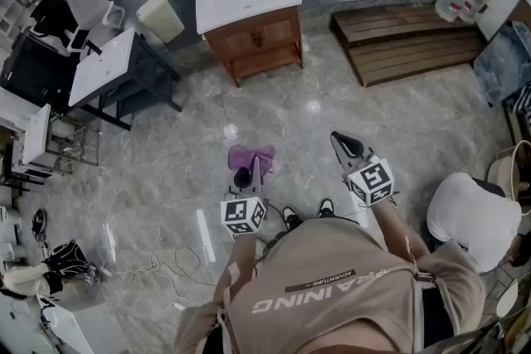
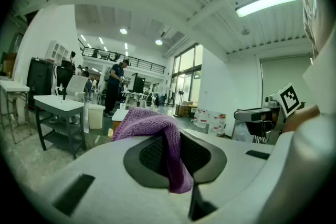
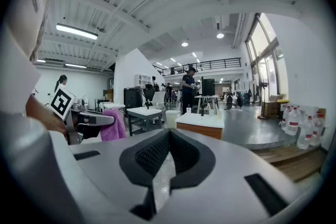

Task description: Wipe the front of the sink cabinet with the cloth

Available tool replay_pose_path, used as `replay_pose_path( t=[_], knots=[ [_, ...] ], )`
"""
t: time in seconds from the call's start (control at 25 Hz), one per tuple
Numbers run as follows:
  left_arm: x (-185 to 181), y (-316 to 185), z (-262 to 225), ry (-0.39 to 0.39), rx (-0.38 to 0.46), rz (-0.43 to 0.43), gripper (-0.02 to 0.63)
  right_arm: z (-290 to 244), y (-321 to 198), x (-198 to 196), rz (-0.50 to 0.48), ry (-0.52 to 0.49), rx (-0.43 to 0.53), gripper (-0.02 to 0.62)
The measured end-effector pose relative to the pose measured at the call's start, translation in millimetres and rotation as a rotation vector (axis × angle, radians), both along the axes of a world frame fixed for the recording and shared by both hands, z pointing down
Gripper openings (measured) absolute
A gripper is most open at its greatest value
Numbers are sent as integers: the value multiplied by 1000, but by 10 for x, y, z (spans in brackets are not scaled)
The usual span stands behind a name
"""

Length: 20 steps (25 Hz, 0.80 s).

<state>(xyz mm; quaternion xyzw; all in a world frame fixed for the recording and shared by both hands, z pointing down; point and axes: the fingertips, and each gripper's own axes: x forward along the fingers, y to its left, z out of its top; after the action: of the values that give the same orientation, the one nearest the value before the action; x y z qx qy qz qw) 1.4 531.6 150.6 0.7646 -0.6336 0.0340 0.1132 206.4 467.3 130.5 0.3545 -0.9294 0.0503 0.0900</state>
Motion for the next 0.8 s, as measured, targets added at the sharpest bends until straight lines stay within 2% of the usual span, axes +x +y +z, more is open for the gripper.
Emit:
replay_pose_path(
  t=[0.32, 0.48, 0.8],
  knots=[
    [116, -15, -59, -11, 8, 14, 37, -94, -95, -41, -9, -29, 30, 11],
    [22, -3, -98, -10, 13, -20, 37, -41, -72, -79, -34, -41, 8, 11],
    [-28, -7, -34, -2, -2, -60, 37, 249, -40, 38, -40, -4, -36, 11]
  ],
)
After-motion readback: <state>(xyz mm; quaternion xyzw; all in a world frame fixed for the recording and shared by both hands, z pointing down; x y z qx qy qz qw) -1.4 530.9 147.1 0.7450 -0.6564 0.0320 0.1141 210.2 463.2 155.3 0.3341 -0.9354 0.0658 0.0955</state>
